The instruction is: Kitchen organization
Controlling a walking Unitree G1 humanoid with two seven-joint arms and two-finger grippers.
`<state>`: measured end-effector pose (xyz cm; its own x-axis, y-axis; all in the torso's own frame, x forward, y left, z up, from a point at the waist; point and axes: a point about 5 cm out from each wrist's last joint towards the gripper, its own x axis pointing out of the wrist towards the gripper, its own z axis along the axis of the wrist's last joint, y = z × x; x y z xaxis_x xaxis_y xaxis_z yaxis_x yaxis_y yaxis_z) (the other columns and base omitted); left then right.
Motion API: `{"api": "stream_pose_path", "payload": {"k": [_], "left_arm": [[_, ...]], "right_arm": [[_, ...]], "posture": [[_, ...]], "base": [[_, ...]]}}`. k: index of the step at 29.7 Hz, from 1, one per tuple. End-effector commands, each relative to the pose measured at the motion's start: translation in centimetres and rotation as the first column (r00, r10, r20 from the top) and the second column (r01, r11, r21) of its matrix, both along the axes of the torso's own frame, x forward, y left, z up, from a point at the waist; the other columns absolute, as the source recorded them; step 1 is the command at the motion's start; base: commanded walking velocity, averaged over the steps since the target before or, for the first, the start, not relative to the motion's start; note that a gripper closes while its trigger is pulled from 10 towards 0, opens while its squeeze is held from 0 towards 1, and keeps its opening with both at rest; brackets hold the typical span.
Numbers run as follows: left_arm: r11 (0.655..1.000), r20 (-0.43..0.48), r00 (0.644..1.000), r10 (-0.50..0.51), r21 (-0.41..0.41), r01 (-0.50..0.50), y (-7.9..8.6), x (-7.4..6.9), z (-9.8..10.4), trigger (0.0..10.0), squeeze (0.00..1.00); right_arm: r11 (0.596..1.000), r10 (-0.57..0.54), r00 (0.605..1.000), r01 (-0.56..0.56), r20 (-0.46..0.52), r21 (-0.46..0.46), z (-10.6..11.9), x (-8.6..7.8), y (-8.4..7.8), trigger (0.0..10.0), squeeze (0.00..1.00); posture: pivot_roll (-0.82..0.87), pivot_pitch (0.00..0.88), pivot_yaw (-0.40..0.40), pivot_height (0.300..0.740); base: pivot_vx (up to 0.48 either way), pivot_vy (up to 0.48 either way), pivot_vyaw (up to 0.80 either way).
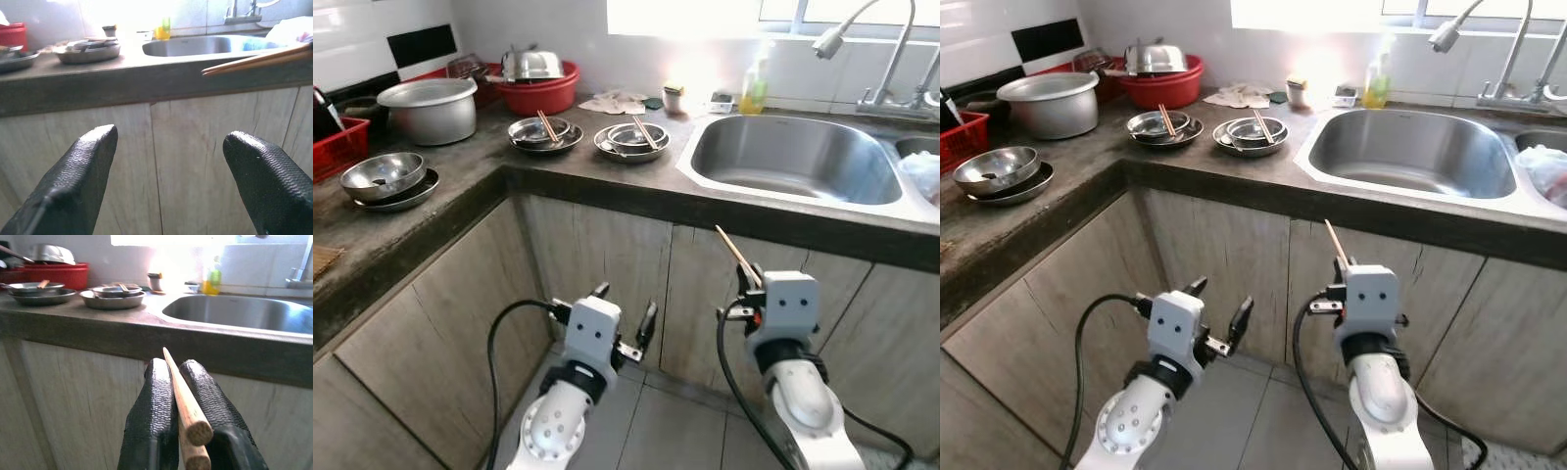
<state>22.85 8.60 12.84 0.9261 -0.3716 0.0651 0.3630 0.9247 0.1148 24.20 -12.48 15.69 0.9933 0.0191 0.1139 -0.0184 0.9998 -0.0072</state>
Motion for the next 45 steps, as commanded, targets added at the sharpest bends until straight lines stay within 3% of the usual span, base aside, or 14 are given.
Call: {"api": "stream_pose_path", "payload": {"k": [1,16,45], "left_arm": [[1.000,0.005,1.000,-0.025,-0.008,0.026,-0.66,-0.03,0.27,10.0,0.00],[0.999,-0.001,0.999,-0.042,0.008,0.042,-0.79,-0.15,0.04,10.0,0.00],[1.000,-0.005,1.000,-0.023,0.002,0.023,-0.73,0.01,0.19,10.0,0.00]], "right_arm": [[1.000,-0.023,1.000,0.023,0.013,-0.019,0.30,-0.01,-0.60,10.0,0.00],[0.999,-0.014,1.000,0.015,0.006,-0.037,0.04,-0.05,-0.49,10.0,0.00],[0.999,-0.006,1.000,0.006,-0.003,-0.041,0.08,0.35,-0.56,10.0,0.00]], "posture": [[0.04,0.031,-0.006,0.740],[0.04,0.016,-0.005,0.740],[0.04,0.035,-0.011,0.740]], "base": [[0.000,0.334,-0.77],[0.000,0.108,-0.70],[0.010,-0.381,0.00]]}}
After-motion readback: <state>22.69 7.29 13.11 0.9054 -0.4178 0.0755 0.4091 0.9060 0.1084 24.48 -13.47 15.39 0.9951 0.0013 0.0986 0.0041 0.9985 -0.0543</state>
